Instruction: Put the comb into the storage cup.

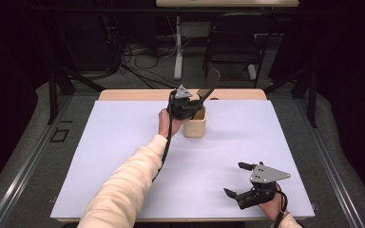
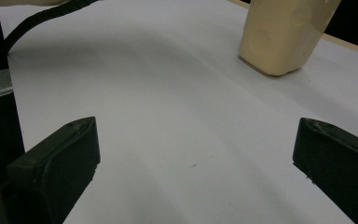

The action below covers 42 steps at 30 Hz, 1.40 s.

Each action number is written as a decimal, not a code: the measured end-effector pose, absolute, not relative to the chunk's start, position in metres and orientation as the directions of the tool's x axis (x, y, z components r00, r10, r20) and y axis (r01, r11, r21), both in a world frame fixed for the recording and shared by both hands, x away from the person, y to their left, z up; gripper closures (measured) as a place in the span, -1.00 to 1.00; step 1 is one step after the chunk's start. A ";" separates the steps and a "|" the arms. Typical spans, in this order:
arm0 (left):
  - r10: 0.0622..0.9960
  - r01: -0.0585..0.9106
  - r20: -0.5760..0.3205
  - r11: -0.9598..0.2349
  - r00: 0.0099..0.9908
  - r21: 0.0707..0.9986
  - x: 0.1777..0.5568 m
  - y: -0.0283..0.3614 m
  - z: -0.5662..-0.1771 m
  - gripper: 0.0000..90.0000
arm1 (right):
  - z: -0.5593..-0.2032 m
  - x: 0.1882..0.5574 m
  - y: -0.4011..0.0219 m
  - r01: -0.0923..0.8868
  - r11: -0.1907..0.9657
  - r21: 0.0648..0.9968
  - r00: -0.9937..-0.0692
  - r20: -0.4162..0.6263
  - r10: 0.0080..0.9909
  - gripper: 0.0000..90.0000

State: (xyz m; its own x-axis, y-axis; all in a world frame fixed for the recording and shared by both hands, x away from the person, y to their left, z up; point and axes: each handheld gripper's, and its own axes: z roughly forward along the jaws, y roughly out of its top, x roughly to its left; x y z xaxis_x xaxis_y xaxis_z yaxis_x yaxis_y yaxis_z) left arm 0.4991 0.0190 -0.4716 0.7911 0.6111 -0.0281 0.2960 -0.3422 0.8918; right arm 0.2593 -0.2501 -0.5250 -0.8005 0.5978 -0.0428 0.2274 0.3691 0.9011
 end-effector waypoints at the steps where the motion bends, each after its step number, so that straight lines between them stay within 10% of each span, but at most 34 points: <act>1: 0.609 0.298 -0.033 -0.340 0.793 0.892 0.499 0.019 -0.472 0.60 | -0.525 0.259 -0.250 0.227 0.368 0.902 -0.801 -0.041 0.597 -1.00; 36: 0.582 0.324 -0.025 -0.415 0.813 0.850 0.500 0.017 -0.477 0.58 | -0.526 0.260 -0.250 0.228 0.372 0.900 -0.802 -0.043 0.595 -1.00; 42: 0.579 0.331 -0.032 -0.419 0.815 0.846 0.494 0.018 -0.472 -0.15 | -0.525 0.260 -0.250 0.229 0.370 0.900 -0.800 -0.042 0.598 -1.00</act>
State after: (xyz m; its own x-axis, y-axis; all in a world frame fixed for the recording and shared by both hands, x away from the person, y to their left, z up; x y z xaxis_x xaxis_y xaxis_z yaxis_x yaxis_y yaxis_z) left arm 0.4944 0.0181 -0.4722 0.8146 0.5792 -0.0317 0.3308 -0.4189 0.8456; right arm 0.2596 -0.2500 -0.5253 -0.8003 0.5981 -0.0423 0.2289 0.3701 0.9004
